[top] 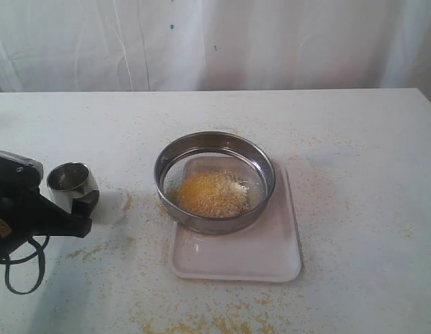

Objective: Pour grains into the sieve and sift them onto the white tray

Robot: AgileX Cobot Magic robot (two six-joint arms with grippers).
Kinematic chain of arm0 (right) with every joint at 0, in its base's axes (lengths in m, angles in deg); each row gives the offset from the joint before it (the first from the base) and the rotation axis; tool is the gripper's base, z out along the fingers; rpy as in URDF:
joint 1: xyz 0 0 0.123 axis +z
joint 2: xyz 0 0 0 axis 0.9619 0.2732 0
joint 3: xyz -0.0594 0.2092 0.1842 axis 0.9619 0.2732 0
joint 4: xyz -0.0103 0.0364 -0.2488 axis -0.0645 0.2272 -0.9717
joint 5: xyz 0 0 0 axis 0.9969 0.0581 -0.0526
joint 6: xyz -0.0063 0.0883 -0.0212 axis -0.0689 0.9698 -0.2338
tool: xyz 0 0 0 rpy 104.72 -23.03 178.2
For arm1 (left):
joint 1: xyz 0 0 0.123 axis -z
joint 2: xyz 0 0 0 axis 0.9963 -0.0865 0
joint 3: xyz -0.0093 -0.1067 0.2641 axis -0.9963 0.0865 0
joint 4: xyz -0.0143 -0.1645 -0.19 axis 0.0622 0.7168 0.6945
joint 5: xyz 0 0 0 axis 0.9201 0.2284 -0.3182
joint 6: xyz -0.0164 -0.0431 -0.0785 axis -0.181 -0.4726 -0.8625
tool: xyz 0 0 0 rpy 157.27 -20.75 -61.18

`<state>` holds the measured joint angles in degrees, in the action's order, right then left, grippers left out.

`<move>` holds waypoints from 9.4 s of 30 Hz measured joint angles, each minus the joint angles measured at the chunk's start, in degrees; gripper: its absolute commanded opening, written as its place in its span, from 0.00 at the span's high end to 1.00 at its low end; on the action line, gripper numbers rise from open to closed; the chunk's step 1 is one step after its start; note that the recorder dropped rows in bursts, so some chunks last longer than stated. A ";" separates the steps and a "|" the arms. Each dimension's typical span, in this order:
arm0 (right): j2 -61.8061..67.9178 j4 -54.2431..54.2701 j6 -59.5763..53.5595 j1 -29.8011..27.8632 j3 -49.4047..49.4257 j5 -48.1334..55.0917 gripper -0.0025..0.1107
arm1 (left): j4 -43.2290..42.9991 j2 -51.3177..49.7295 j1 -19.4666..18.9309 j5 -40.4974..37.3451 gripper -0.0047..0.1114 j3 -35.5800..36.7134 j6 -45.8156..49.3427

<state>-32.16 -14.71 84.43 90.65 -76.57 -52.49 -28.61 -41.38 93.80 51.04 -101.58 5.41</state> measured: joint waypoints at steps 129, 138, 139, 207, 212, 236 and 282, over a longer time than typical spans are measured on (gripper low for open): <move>0.00 1.83 0.35 0.00 0.00 -6.36 0.98 | 1.70 101.24 -3.31 -73.55 0.96 20.56 1.19; 0.00 9.45 6.72 0.00 0.00 -24.73 0.98 | 1.70 101.24 -3.31 -73.55 0.96 20.56 1.19; 0.00 9.55 7.91 0.00 0.00 -24.59 0.98 | 1.70 101.24 -3.31 -73.55 0.96 20.56 1.19; 131.26 12.83 -31.10 2.42 -106.22 47.81 0.67 | 1.70 101.24 -3.31 -73.77 0.96 20.56 1.19; 131.26 12.83 -31.10 2.42 -106.22 48.60 0.67 | 1.70 101.24 -3.31 -73.77 0.96 20.56 1.19; 132.65 12.83 -31.10 2.42 -106.22 47.21 0.61 | 1.70 101.24 -3.31 -73.77 0.96 20.56 1.19; 124.19 10.77 -33.51 2.65 -105.70 58.93 0.98 | 1.74 101.24 -3.31 -73.88 0.96 20.56 1.19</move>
<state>92.03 -3.93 50.92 93.30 -182.27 6.44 -26.87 59.86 90.49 -22.84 -81.02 6.59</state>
